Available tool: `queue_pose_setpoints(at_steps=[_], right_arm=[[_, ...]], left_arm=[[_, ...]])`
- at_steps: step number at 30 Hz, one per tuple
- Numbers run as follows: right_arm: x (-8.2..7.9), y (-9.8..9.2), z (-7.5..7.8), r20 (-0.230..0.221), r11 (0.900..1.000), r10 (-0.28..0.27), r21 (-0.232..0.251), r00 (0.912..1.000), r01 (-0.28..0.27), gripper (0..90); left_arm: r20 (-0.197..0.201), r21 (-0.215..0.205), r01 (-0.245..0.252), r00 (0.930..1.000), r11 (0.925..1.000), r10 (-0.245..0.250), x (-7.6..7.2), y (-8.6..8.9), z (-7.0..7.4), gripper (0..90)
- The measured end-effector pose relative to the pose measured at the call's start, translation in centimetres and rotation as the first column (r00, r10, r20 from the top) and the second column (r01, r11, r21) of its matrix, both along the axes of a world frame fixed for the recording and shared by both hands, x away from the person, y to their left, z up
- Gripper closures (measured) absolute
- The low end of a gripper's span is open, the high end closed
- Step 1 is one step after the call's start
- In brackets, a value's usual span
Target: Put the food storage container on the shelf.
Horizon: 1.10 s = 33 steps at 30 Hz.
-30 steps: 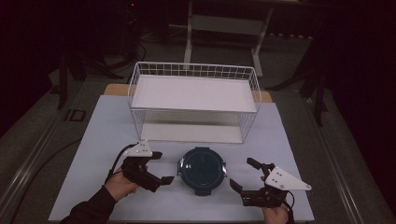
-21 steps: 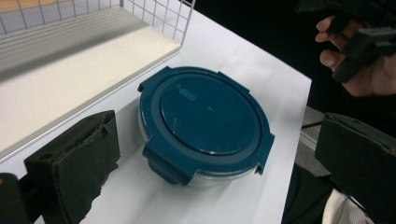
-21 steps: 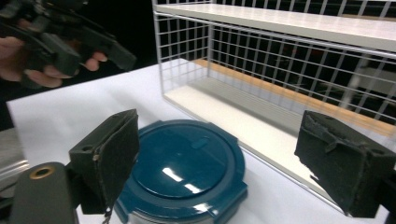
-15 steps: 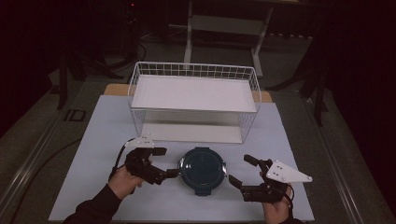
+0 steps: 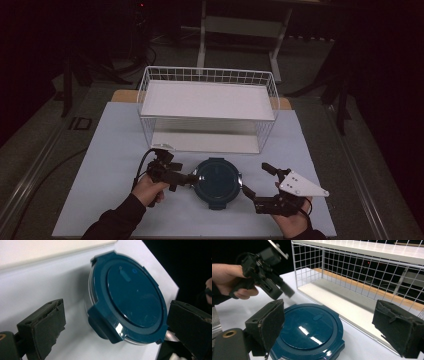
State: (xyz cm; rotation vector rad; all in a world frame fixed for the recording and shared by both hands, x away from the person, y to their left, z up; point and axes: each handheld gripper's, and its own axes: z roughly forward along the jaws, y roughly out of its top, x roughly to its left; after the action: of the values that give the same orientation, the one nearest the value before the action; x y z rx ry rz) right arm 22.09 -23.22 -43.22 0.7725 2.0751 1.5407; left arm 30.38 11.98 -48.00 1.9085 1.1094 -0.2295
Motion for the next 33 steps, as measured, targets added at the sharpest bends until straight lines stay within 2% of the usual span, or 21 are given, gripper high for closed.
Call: queue_pose_setpoints(at_steps=[1, 3, 6, 8, 11, 15, 17, 20, 22, 24, 25, 27, 30, 33], right_arm=[[0.0, 0.0, 0.0, -0.006, 1.0, 0.004, -0.007, 1.0, -0.004, 10.2], [0.0, 0.0, -0.1, -0.014, 1.0, 0.008, -0.008, 0.9999, -0.008, 10.3], [0.1, 0.0, -0.3, -0.025, 1.0, 0.015, -0.016, 0.9996, -0.015, 11.1], [0.1, 0.1, -0.4, -0.032, 1.0, 0.016, -0.018, 0.9994, -0.017, 11.8], [0.1, 0.2, -0.6, -0.033, 1.0, 0.02, -0.023, 0.9993, -0.02, 12.8], [0.1, 0.2, -0.7, -0.041, 1.0, 0.019, -0.024, 0.999, -0.02, 13.4], [0.0, 0.2, -0.7, -0.04, 0.999, 0.017, -0.029, 0.9991, -0.018, 13.6], [0.0, 0.1, -0.7, -0.041, 0.999, 0.016, -0.03, 0.999, -0.017, 13.8], [0.0, 0.0, -0.7, -0.039, 0.999, 0.014, -0.031, 0.9991, -0.016, 13.8], [0.0, 0.0, -0.7, -0.038, 0.999, 0.015, -0.032, 0.9992, -0.016, 13.9], [0.0, 0.0, -0.7, -0.038, 0.999, 0.013, -0.033, 0.9992, -0.014, 13.9], [0.0, 0.0, -0.7, -0.039, 0.999, 0.013, -0.035, 0.9991, -0.015, 13.9], [0.0, 0.0, -0.8, -0.042, 0.999, 0.011, -0.037, 0.999, -0.013, 13.9], [0.0, 0.0, -0.8, -0.041, 0.999, 0.012, -0.04, 0.9991, -0.014, 14.3]], left_arm=[[-0.015, 0.002, -0.008, 0.9999, 1.0, 0.008, 0.1, 0.0, -0.1, 4.7], [-0.086, -0.057, -0.011, 0.9962, 0.9983, 0.006, 0.5, 0.5, -0.6, 5.8], [-0.166, -0.06, -0.02, 0.986, 0.998, 0.01, 0.9, 0.6, -1.2, 6.5], [-0.197, -0.061, -0.043, 0.9799, 0.9972, 0.03, 1.0, 0.7, -1.5, 15.9], [-0.256, -0.068, -0.042, 0.9663, 0.9968, 0.023, 1.3, 0.6, -2.1, 22.7], [-0.309, -0.103, -0.043, 0.9511, 0.9938, 0.009, 1.6, 0.7, -2.7, 33.6], [-0.321, -0.113, -0.046, 0.947, 0.9925, 0.008, 1.7, 0.5, -2.8, 36.3], [-0.326, -0.129, -0.028, 0.9451, 0.9912, -0.015, 1.8, 0.3, -3.0, 41.2], [-0.33, -0.114, -0.027, 0.944, 0.9932, -0.012, 1.8, 0.1, -3.1, 44.8], [-0.345, -0.125, -0.024, 0.9385, 0.9919, -0.021, 1.9, 0.2, -3.4, 49.5], [-0.357, -0.136, -0.025, 0.9337, 0.9904, -0.025, 2.0, 0.3, -3.5, 49.9], [-0.365, -0.144, -0.028, 0.9308, 0.9891, -0.027, 2.0, 0.3, -3.6, 50.1], [-0.393, -0.163, -0.047, 0.9193, 0.9855, -0.021, 2.1, 0.4, -3.9, 51.0], [-0.377, -0.16, -0.032, 0.9256, 0.9866, -0.031, 2.1, 0.4, -3.8, 51.5]])
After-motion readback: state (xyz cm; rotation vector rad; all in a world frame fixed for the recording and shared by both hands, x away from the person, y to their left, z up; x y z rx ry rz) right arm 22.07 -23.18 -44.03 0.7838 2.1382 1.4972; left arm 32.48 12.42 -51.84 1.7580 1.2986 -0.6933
